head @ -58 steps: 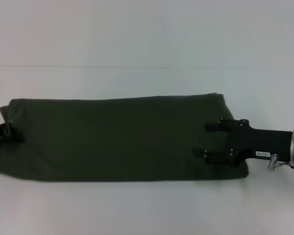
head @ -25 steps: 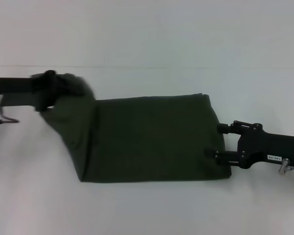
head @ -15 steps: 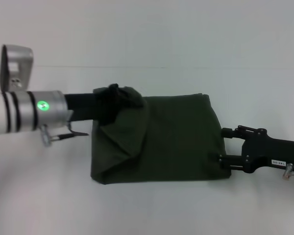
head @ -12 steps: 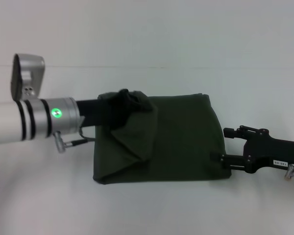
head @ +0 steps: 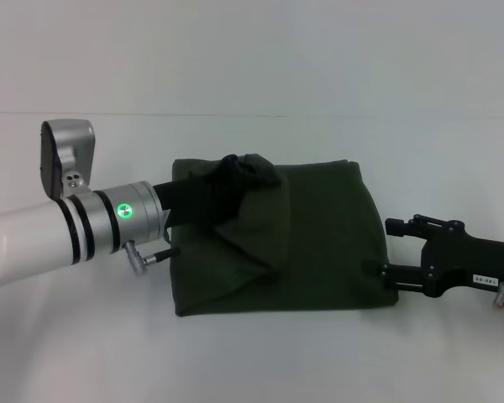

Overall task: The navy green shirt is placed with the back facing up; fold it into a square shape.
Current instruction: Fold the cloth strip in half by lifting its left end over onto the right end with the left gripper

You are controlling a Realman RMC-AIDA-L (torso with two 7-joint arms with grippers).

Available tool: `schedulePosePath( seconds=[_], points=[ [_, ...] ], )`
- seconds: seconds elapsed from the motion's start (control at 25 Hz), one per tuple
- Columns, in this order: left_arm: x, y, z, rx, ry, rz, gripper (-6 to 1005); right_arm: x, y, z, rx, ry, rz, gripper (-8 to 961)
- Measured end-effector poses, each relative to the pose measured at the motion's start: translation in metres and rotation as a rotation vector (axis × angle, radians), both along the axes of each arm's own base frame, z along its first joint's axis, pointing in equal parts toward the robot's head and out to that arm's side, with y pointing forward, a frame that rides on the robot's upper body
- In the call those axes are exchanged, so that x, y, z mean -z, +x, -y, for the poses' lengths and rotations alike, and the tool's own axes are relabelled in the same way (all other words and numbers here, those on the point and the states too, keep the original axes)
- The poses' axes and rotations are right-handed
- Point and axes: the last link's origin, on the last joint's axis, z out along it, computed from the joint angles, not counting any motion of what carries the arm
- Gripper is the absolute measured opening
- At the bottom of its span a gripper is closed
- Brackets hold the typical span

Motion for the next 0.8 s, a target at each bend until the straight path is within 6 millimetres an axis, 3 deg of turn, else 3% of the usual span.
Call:
schedulePosePath(
  seconds=[0.72, 0.8],
  points=[
    [0.023, 0.010, 0.012, 0.124, 0.070, -0.002, 117, -0.011, 0.009, 0.001, 0.044, 0.050, -0.029, 859],
    [0.027, 0.015, 0.014, 0.164, 0.064, -0.015, 181, -0.013, 0.012, 0.002, 0.056, 0.065, -0.034, 859]
  ],
)
